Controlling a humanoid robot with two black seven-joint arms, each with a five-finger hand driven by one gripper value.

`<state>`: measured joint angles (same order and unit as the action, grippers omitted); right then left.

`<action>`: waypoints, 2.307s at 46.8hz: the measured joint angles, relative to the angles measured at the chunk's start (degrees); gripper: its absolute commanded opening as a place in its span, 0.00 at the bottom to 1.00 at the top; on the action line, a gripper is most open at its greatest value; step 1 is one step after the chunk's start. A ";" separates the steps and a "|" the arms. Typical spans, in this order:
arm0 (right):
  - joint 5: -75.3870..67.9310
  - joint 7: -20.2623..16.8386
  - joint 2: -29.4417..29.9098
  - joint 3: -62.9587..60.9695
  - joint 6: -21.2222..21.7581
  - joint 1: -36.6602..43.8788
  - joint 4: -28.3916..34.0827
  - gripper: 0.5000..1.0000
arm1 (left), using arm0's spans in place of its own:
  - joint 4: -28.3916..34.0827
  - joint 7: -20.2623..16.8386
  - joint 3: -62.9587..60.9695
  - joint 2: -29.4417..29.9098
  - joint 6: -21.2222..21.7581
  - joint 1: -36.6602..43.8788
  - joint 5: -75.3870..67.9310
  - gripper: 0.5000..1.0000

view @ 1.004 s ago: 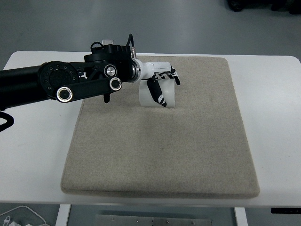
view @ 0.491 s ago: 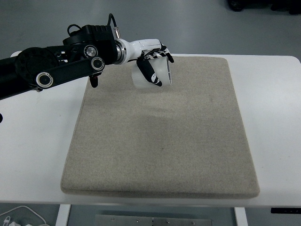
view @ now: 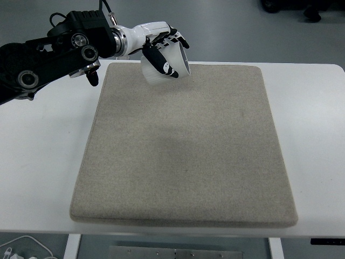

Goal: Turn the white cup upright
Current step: 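Lift the cup with the left hand, away from the robot, then rotate the left wrist to turn the cup opening upward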

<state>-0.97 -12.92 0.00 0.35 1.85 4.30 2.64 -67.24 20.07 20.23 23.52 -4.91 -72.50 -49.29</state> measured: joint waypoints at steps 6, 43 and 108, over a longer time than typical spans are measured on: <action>0.00 0.00 0.00 0.00 0.00 0.01 0.00 0.86 | 0.28 -1.16 5.38 -0.70 -1.60 5.01 1.00 0.00; 0.00 0.00 0.00 0.00 0.00 0.00 0.00 0.86 | 10.13 -18.37 21.15 -5.56 -10.22 15.70 11.14 0.00; -0.02 -0.01 0.00 0.00 0.09 0.00 0.00 0.86 | 34.03 -55.09 15.42 -18.20 -8.24 23.81 2.76 0.00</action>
<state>-0.98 -12.93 0.00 0.35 1.94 4.30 2.64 -33.21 -35.02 35.65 5.32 -13.15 -48.69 -46.53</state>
